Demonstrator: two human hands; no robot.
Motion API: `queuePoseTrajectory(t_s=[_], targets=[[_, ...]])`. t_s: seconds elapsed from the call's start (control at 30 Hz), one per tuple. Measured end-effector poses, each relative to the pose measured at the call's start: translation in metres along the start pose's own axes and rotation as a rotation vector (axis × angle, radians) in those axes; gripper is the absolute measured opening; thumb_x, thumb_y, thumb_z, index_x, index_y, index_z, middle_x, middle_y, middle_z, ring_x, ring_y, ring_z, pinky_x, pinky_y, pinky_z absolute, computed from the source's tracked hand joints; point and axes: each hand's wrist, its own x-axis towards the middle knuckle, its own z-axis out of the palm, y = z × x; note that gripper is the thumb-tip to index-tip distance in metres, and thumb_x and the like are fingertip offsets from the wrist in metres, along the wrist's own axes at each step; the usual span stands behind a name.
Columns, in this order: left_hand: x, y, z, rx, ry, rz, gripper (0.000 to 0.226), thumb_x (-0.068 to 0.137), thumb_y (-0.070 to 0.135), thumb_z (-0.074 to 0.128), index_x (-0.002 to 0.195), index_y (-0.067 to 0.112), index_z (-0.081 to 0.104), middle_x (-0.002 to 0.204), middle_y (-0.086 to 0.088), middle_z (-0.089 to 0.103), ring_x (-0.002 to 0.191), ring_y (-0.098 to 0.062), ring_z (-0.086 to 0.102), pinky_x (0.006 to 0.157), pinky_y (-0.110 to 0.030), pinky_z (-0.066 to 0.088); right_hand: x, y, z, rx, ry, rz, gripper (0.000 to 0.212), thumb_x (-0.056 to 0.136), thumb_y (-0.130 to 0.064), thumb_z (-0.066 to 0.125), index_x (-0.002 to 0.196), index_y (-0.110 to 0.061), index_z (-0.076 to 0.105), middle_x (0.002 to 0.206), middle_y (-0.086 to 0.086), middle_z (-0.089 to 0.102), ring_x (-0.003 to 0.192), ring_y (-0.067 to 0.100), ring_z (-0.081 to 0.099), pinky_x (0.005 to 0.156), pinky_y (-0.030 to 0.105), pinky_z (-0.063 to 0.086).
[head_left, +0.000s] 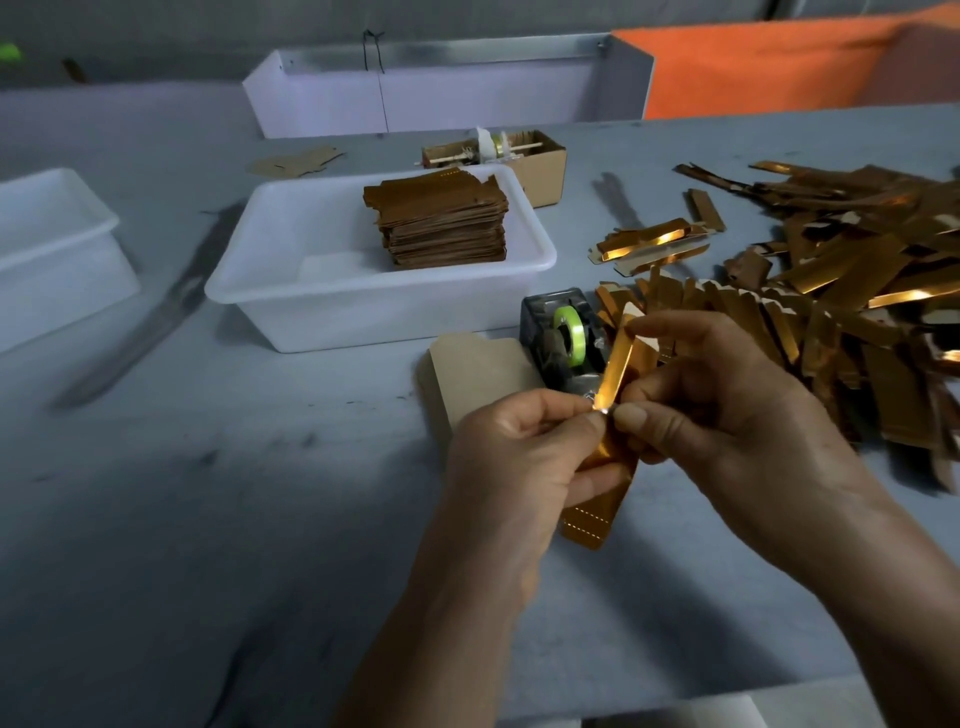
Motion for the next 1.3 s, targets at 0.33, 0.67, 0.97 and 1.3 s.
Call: queuePoseTrajectory(t_s=[0.33,0.67,0.97,1.3], targets=[[-0.004,-0.001,0.002,0.04,-0.009,0.051,0.016,0.091,0.014,0.06,0.09,0.002,0.07,0.084,-0.008,0.075,0.077,-0.019,0.074,0.067,-0.025,0.059,-0.003,0.003,0.006,-0.089,0.061,0.025,0.05,0.078,-0.023,0.067,0.111,-0.041,0.034,0.075,-0.013,0.063,0.081,-0.014,0.057,0.063,0.002,0.046],[-0.011,-0.019,0.023,0.346,0.295,0.419,0.017,0.09,0.021,0.062,0.075,0.022,0.069,0.067,0.007,0.07,0.065,-0.008,0.068,0.064,-0.029,0.059,-0.011,-0.007,0.013,-0.343,0.208,0.006,0.041,0.077,-0.029,0.069,0.097,-0.032,0.032,0.069,-0.02,0.047,0.066,0.004,0.051,0.05,0.01,0.038],[-0.015,-0.019,0.016,0.29,0.418,0.475,0.009,0.085,0.027,0.063,0.078,0.028,0.068,0.073,0.01,0.073,0.069,-0.005,0.07,0.063,-0.024,0.057,-0.007,0.01,0.005,-0.514,0.201,0.088,0.038,0.069,-0.055,0.057,0.088,-0.024,0.045,0.061,-0.013,0.046,0.054,0.001,0.049,0.046,0.017,0.037],[-0.018,-0.016,0.015,0.116,0.243,0.207,0.016,0.09,0.015,0.063,0.077,0.021,0.071,0.077,0.003,0.075,0.075,-0.015,0.074,0.066,-0.024,0.059,-0.012,0.011,0.016,0.359,0.091,0.253,0.033,0.057,-0.042,0.068,0.084,-0.024,0.061,0.079,-0.001,0.061,0.08,0.01,0.062,0.06,0.017,0.05]])
